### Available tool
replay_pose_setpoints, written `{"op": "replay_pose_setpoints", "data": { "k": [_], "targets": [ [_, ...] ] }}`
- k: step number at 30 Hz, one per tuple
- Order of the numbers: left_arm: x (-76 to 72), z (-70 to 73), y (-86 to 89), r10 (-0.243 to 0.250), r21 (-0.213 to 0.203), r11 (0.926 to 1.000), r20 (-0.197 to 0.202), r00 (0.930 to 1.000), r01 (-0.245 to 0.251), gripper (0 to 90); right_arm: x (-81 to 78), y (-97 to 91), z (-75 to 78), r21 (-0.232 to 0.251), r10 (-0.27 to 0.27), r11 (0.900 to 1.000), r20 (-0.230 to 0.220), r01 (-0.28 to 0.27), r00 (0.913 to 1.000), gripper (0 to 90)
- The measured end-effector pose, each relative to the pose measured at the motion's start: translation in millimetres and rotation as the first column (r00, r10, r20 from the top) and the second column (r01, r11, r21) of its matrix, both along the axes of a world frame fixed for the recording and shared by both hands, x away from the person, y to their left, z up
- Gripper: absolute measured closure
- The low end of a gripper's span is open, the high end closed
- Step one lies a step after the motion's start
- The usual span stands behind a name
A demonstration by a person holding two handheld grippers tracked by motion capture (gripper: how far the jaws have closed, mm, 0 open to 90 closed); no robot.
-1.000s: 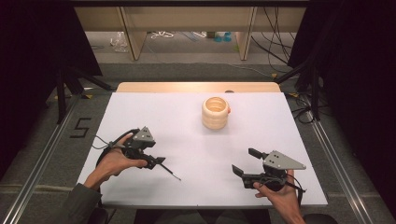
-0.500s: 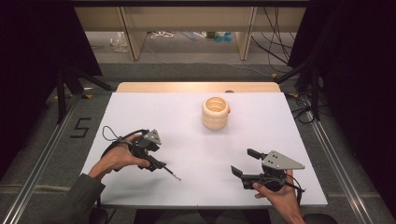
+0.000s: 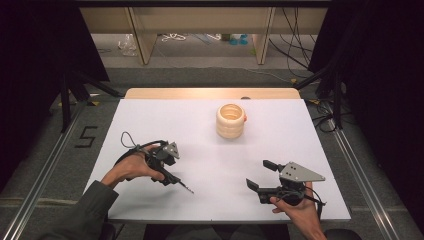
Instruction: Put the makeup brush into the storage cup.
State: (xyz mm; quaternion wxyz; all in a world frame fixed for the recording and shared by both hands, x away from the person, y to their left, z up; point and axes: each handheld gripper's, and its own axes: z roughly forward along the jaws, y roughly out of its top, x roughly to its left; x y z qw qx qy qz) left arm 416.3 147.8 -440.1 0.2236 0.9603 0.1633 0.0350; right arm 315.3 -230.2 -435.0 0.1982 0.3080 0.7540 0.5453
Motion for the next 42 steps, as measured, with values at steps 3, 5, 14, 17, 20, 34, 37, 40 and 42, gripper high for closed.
{"op": "replay_pose_setpoints", "data": {
  "k": [3,5,14,17,20,34,37,40,42],
  "targets": [
    [2.1,-1.8,-1.4,-0.015,0.021,0.9997,-0.007,0.9999,0.015,31.1,0.1,0.0,-0.1,-0.002,0.002,1.0000,-0.002,-0.002,1.0000,16.5],
    [3.8,-3.2,-2.5,-0.022,0.032,0.9992,-0.008,0.9997,0.022,31.4,0.1,0.0,-0.1,0.000,0.003,1.0000,-0.003,-0.003,1.0000,16.5],
    [7.7,-9.2,-2.8,-0.046,0.103,0.9935,-0.012,0.9989,0.047,33.1,0.2,0.7,-0.6,-0.001,0.009,1.0000,-0.004,-0.009,1.0000,16.5],
    [6.8,-10.2,-4.0,-0.053,0.104,0.9931,-0.015,0.9985,0.055,33.8,-1.0,1.6,-0.6,0.003,0.013,0.9999,-0.028,-0.013,0.9995,16.5],
    [6.9,-11.0,-5.2,-0.069,0.110,0.9914,-0.019,0.9974,0.071,35.6,0.0,1.8,-1.0,0.000,0.010,0.9999,-0.008,-0.010,0.9999,16.7],
    [5.8,-16.0,-9.7,-0.113,0.135,0.9842,-0.021,0.9934,0.115,41.5,-0.1,2.1,-0.9,-0.006,0.026,0.9996,-0.016,-0.026,0.9995,17.0],
    [6.1,-17.4,-9.4,-0.127,0.146,0.9808,-0.022,0.9916,0.129,43.3,-0.7,2.4,-0.8,-0.008,0.027,0.9996,-0.032,-0.027,0.9991,17.1],
    [6.0,-18.5,-10.0,-0.132,0.156,0.9786,-0.021,0.9910,0.134,44.7,-1.0,2.7,-0.9,-0.008,0.029,0.9995,-0.038,-0.029,0.9988,17.2],
    [6.2,-19.1,-10.6,-0.139,0.160,0.9770,-0.022,0.9901,0.141,46.1,-0.2,2.6,-1.1,-0.011,0.030,0.9995,-0.024,-0.031,0.9992,17.3]
  ]
}}
